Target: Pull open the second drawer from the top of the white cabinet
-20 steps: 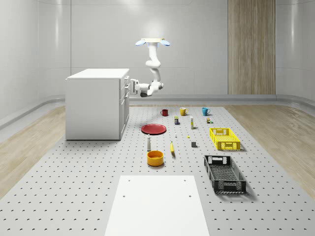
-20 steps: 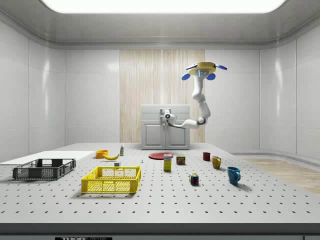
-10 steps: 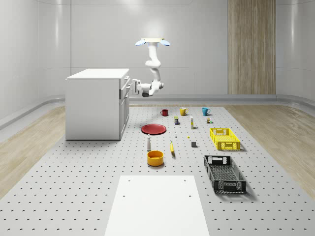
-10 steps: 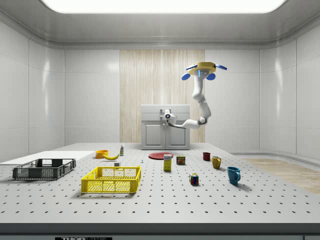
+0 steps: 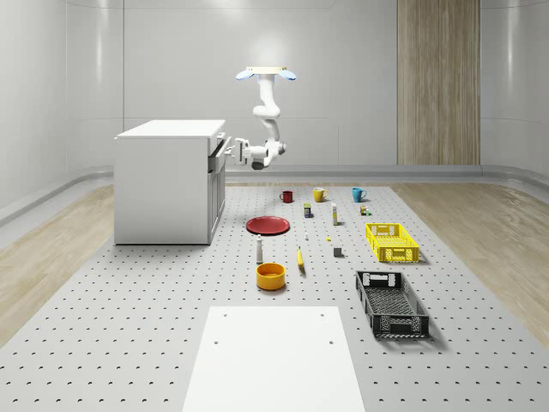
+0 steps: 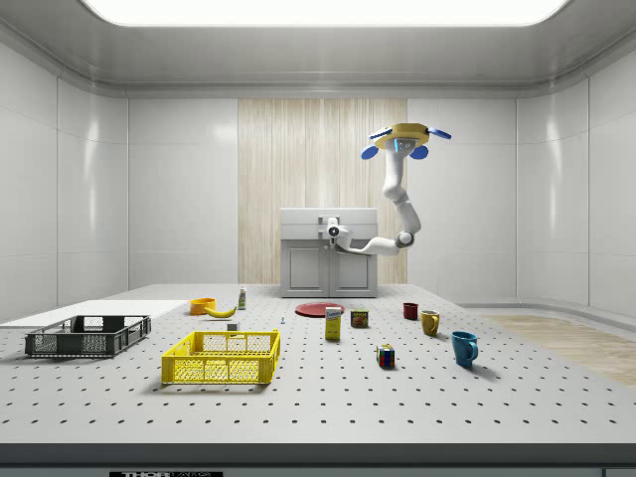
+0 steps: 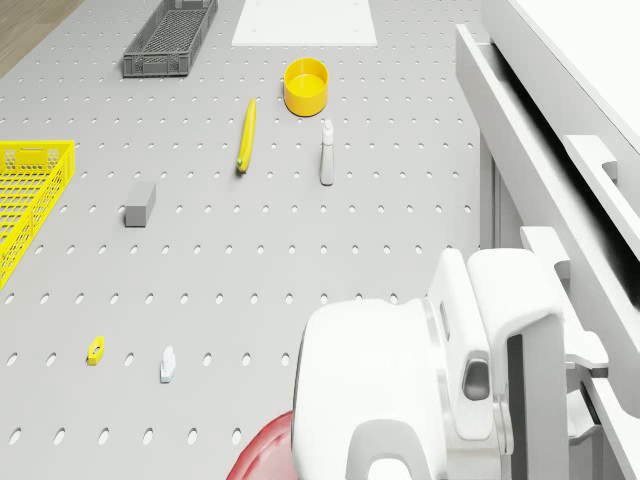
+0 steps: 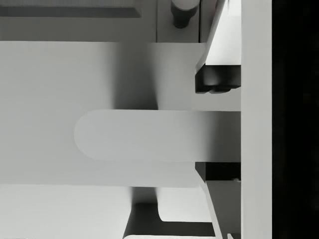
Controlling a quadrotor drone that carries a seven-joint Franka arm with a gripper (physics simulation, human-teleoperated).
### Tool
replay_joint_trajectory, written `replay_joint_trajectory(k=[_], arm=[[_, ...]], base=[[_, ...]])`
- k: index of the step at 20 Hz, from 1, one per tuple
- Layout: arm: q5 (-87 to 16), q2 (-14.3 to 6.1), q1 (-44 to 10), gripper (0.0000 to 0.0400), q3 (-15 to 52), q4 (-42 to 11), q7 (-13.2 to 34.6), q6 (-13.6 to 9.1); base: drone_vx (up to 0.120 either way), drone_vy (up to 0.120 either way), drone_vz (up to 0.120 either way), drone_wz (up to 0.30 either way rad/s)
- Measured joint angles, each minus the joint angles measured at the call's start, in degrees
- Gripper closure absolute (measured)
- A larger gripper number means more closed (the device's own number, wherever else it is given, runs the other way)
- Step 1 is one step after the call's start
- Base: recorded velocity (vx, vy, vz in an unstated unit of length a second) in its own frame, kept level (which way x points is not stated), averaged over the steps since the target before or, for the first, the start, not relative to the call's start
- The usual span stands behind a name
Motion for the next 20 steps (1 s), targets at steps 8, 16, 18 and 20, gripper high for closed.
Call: replay_joint_trajectory(k=[8, 16, 18, 20], arm=[[-0.7, -0.6, -2.0, 0.0274, -1.5, -1.1, -1.7, -3.0], [-3.9, -1.8, -3.9, 0.0231, -3.5, -1.0, 0.2, -6.0], [-4.0, -1.8, -4.1, 0.0249, -4.0, -1.2, -0.6, -6.5], [-4.4, -1.9, -4.4, 0.0247, -4.4, -1.2, 0.4, -7.0]], base=[[0.0, 0.0, 0.0, 0.0], [0.0, 0.0, 0.0, 0.0], [0.0, 0.0, 0.0, 0.0], [0.0, 0.0, 0.0, 0.0]])
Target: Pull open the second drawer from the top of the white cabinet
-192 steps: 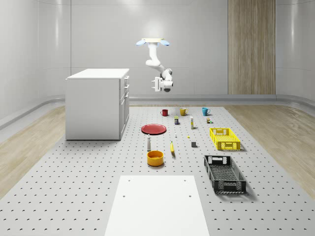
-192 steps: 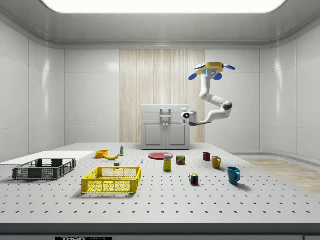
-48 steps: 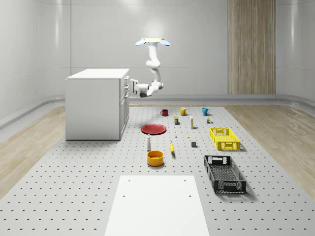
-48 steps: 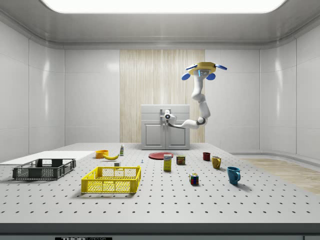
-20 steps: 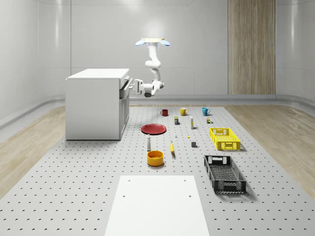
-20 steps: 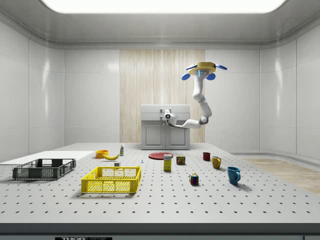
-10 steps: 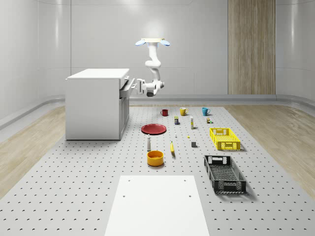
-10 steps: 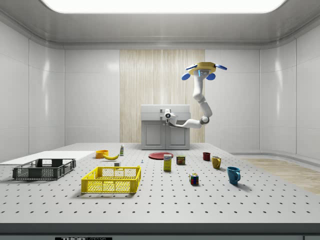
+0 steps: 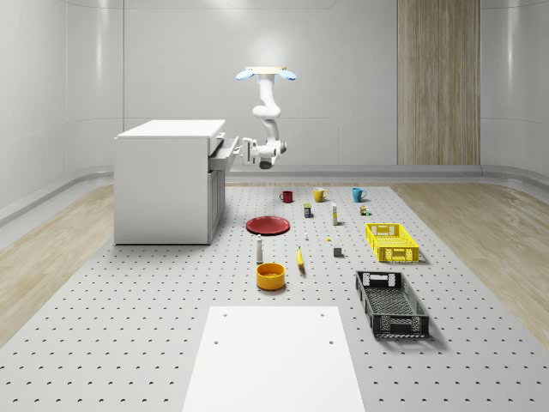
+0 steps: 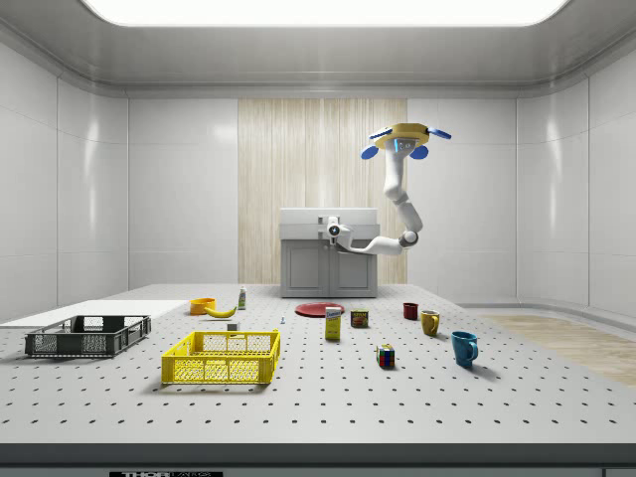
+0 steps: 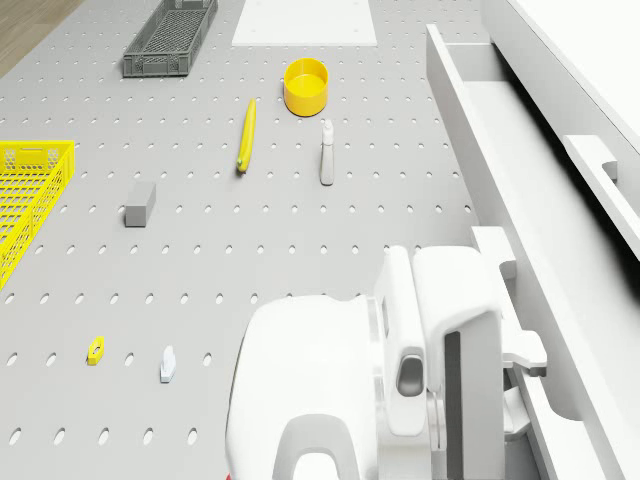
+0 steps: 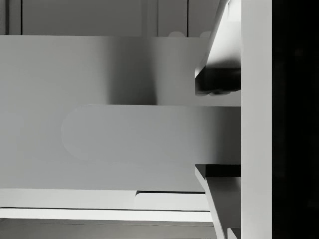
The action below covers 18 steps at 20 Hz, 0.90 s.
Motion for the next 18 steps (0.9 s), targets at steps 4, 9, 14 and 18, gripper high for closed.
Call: replay_joint_trajectory(k=[4, 9, 14, 18], arm=[[-1.6, -0.3, -0.3, 0.0241, -1.6, -0.1, -1.4, -1.2], [-4.3, -1.0, -0.7, 0.0198, -3.8, 0.3, -0.6, -3.0], [-5.2, -0.8, -1.3, 0.0256, -6.3, 0.5, -0.6, -5.6], [-6.6, -0.9, -1.8, 0.0257, -8.3, 1.0, 1.1, -7.7]], base=[[0.0, 0.0, 0.0, 0.0], [0.0, 0.0, 0.0, 0.0], [0.0, 0.0, 0.0, 0.0], [0.0, 0.0, 0.0, 0.0]])
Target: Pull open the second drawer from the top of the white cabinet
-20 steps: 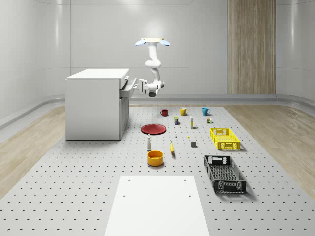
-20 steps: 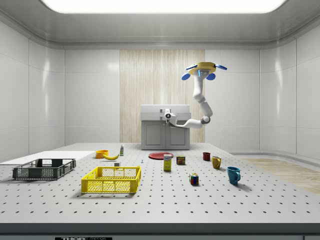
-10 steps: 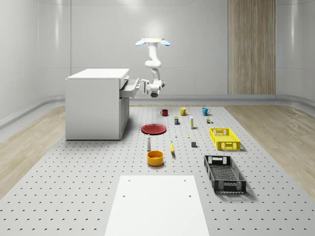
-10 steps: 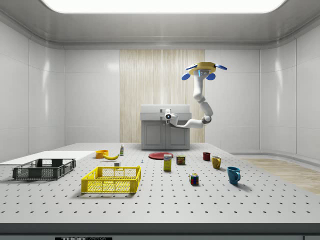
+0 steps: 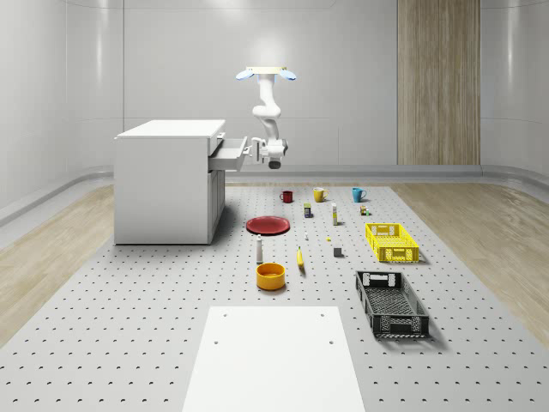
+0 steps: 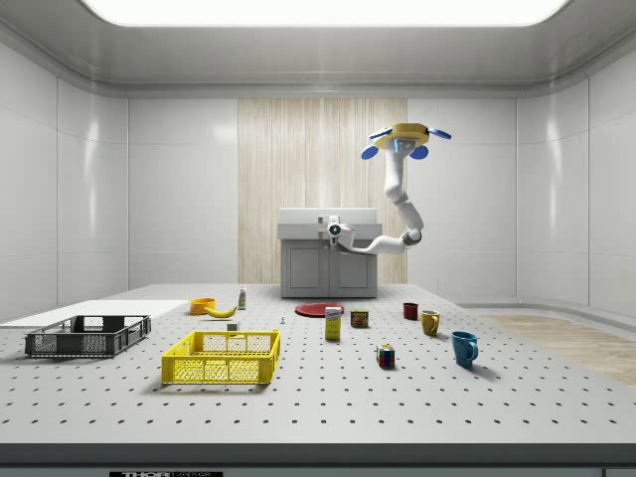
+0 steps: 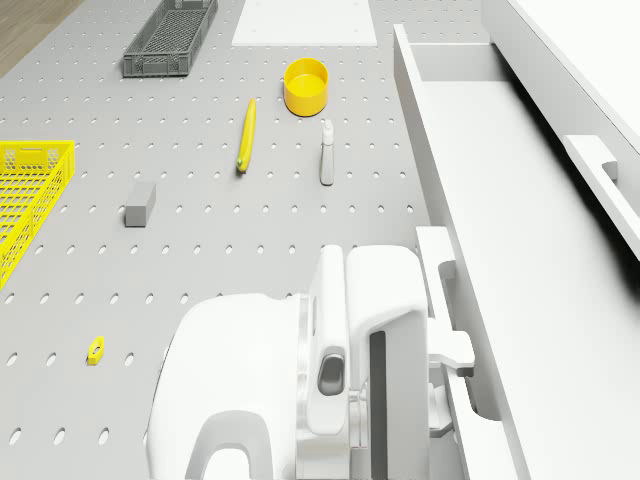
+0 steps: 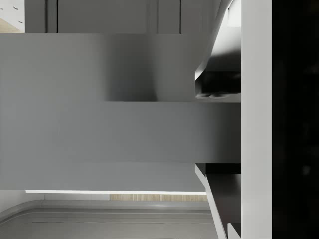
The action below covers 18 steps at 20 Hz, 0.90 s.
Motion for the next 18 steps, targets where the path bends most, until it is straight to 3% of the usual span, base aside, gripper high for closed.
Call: replay_joint_trajectory(k=[11, 14, 18], arm=[[-4.2, 0.6, -0.4, 0.0254, -6.5, 2.4, -0.1, -5.7], [-4.6, 0.7, -0.2, 0.018, -7.5, 2.8, 0.1, -6.4], [-4.9, 0.6, 0.3, 0.0129, -8.4, 3.1, 0.2, -6.7]], base=[[0.0, 0.0, 0.0, 0.0], [0.0, 0.067, 0.0, 0.0], [0.0, 0.12, 0.0, 0.0]])
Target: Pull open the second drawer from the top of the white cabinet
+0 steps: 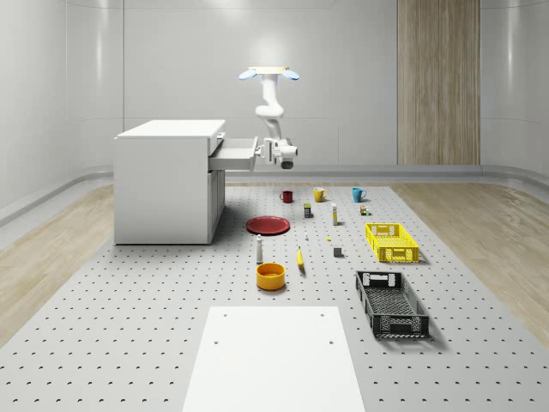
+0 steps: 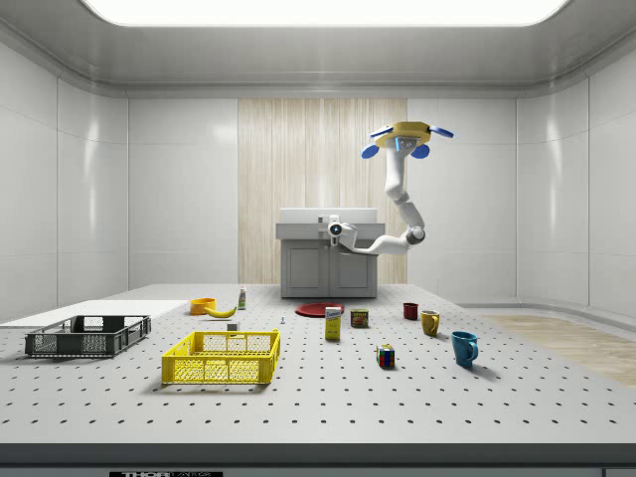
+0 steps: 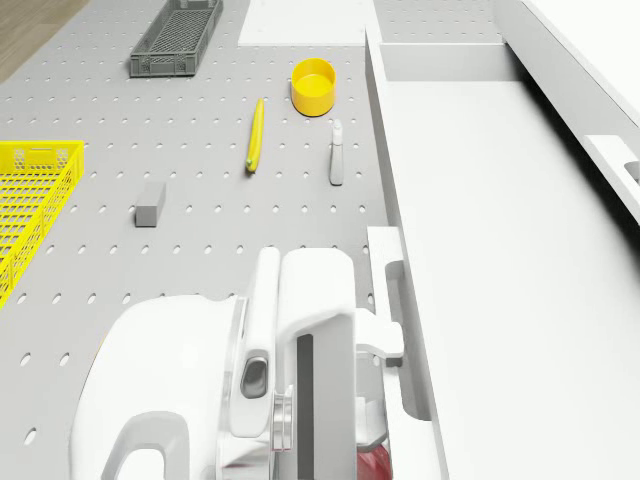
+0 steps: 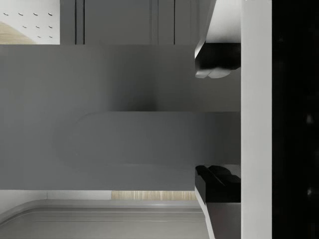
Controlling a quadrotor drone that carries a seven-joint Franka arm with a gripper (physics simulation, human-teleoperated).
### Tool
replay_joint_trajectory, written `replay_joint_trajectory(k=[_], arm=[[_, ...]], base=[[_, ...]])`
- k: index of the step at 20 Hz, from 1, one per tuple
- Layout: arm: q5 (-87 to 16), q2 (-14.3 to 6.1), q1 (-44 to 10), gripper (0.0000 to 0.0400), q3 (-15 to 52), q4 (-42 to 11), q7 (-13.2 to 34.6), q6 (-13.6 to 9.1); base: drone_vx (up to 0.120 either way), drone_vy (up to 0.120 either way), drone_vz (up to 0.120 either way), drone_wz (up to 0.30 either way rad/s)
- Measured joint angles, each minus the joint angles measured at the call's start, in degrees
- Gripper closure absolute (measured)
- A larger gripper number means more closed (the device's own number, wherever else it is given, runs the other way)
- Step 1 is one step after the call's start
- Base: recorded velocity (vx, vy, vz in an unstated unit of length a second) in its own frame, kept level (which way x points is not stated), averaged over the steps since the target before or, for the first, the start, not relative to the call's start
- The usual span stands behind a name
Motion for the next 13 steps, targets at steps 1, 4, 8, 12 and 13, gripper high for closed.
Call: replay_joint_trajectory(k=[1, 4, 8, 12, 13], arm=[[-0.1, 0.0, 0.1, 0.0123, -0.2, 0.0, 0.0, 0.0], [-0.2, -0.1, 0.5, 0.0111, -0.6, 0.1, 0.1, 0.0], [-1.0, -1.4, 0.6, 0.0084, -0.5, 1.3, 6.1, 0.0], [-2.6, -3.0, 3.3, 0.0, -2.0, 0.7, 3.5, 2.6], [-0.5, -2.3, 3.0, 0.0051, -2.2, 0.3, 1.3, 1.6]], base=[[0.0, 0.12, 0.0, 0.0], [0.0, 0.0, 0.0, 0.0], [0.0, 0.0, 0.0, 0.0], [0.0, 0.0, 0.0, 0.0], [0.0, 0.0, 0.0, 0.0]])
